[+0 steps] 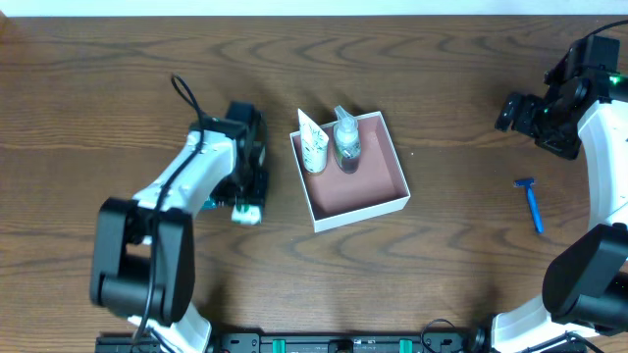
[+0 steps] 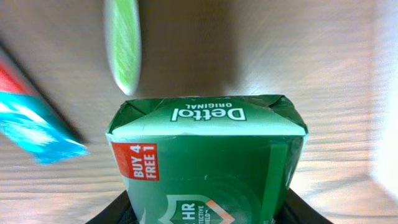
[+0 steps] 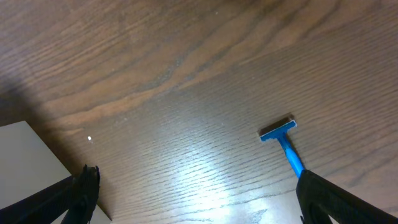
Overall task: Pack container
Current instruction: 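Lift the soap box and carry it over the white box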
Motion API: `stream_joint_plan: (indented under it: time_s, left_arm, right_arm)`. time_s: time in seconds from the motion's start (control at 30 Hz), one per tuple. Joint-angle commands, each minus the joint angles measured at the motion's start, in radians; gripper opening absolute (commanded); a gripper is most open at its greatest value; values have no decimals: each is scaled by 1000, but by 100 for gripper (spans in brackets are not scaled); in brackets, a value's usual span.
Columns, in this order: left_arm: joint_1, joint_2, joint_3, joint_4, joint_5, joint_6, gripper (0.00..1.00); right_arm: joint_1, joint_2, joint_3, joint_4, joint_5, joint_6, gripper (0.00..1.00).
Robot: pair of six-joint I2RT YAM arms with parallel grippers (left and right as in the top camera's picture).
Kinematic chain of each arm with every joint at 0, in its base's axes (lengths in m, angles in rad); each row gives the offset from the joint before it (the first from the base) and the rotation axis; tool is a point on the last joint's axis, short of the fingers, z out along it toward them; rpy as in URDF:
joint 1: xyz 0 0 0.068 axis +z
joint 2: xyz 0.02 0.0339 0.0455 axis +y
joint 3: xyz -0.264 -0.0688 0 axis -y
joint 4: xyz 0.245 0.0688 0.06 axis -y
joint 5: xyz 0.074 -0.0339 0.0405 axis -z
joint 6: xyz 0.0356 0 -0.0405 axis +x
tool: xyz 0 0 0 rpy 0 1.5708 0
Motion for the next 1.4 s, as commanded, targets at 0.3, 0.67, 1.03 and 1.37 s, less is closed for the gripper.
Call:
stream_joint_plan:
  time_s: [0.3, 0.67, 1.03, 1.37]
  left_arm:
    - [0, -443, 189, -88, 4, -10, 23]
    - [-214, -667, 189, -16, 134, -10, 23]
    - [-488, -418, 186, 92, 96, 144, 23]
    - [-515, -217, 186, 225, 96, 282, 23]
  right_arm:
    - [-8, 5, -4, -1, -3, 11, 99]
    - [-8, 5, -4, -1, -3, 11, 99]
    - [-8, 5, -4, -1, -3, 11, 99]
    - [-8, 5, -4, -1, -3, 11, 99]
